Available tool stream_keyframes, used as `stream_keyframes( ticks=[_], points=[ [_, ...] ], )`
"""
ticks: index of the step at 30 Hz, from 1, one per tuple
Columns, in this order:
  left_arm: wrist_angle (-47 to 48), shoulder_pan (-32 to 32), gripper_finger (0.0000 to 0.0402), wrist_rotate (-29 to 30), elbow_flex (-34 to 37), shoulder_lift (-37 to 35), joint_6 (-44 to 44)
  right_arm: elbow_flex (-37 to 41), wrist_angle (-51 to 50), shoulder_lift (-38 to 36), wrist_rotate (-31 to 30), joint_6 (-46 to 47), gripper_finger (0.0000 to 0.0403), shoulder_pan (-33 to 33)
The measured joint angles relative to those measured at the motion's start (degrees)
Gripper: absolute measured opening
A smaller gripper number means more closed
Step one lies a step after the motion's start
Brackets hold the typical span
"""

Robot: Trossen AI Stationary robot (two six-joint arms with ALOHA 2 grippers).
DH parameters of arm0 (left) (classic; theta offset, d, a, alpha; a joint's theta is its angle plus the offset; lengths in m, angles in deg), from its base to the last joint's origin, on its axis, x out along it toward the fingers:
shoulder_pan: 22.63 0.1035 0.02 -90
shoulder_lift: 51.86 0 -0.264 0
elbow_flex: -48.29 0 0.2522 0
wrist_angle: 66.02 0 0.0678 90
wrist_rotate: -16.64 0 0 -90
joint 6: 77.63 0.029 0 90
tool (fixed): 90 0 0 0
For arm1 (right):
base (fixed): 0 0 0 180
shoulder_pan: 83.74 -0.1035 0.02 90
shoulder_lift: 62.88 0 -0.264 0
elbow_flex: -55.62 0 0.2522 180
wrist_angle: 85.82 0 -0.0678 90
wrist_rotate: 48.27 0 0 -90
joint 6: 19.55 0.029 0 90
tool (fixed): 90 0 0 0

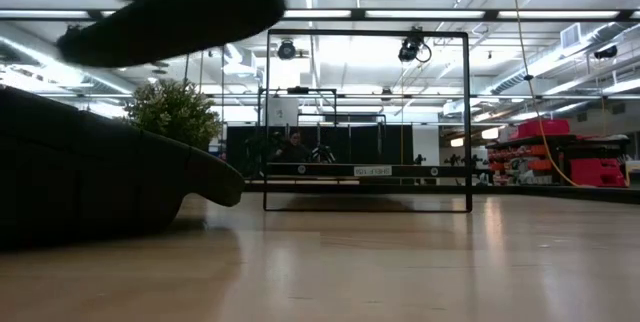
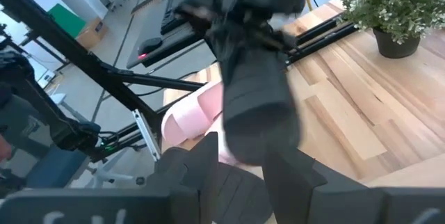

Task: Pick and place slides into the shelf
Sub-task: Put the left black slipper on the shelf

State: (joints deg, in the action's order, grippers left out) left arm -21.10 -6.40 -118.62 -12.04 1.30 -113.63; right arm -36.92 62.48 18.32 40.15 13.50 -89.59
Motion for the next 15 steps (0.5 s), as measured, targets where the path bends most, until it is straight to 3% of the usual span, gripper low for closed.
stream_keyframes(
  ticks=[9, 15],
  points=[
    [-23.96, 0.00, 0.0013, 17.24, -5.49, 2.40, -18.90, 0.00, -11.45, -6.80, -1.17, -1.97, 0.0114, 0.04],
    [-25.33, -1.11, 0.0013, 20.95, -6.78, 9.83, -19.30, 0.00, -17.95, -12.08, -6.47, -4.99, 0.0114, 0.09]
  ],
)
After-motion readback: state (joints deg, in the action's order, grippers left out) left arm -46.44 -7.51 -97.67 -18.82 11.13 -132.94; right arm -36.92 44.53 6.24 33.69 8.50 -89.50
